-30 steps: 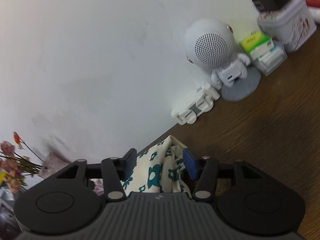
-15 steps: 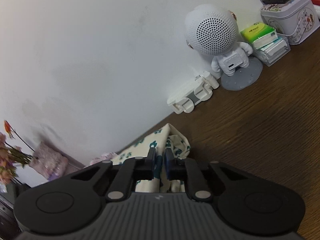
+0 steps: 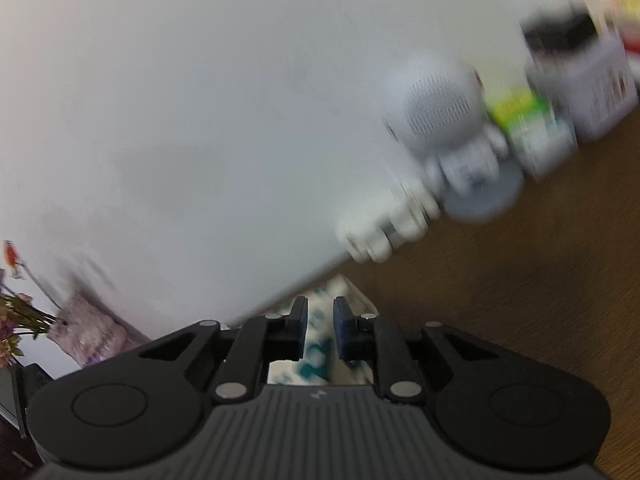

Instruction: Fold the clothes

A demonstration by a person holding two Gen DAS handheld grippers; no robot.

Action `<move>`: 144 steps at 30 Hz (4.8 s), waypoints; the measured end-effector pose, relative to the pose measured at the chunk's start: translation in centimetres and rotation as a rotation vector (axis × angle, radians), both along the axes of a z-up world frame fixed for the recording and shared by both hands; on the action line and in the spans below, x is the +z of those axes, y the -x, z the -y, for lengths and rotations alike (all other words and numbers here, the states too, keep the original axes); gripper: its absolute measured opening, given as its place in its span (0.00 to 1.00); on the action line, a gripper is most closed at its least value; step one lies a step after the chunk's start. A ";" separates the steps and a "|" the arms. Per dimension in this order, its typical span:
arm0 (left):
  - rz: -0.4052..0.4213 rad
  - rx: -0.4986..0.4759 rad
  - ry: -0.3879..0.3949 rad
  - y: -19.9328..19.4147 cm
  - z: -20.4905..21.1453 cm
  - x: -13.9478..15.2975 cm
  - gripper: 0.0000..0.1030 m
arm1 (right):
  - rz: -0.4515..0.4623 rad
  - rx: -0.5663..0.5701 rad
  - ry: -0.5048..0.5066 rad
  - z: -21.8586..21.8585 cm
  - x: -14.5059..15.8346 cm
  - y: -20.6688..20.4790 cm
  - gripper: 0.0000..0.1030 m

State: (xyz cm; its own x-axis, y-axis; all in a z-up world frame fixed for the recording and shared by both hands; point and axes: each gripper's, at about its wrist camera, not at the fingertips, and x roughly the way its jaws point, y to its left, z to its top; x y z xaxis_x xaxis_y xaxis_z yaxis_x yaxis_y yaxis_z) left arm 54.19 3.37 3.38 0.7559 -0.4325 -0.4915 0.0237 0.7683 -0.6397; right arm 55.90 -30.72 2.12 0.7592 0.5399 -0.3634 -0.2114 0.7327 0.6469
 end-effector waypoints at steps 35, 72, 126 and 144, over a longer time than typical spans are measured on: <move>-0.032 -0.086 -0.520 2.6 8.2 3.2 0.39 | 0.086 0.115 0.557 -8.3 3.2 5.0 0.27; -0.004 0.002 -0.498 10.2 5.9 2.6 1.00 | 0.130 0.086 0.522 -6.6 2.8 11.3 1.00; 0.144 0.035 -0.591 37.0 3.1 3.8 1.00 | 0.216 0.100 0.616 -9.8 3.1 36.3 1.00; 0.139 0.046 -0.567 47.7 1.2 2.2 1.00 | 0.257 0.115 0.610 -11.3 2.3 46.5 1.00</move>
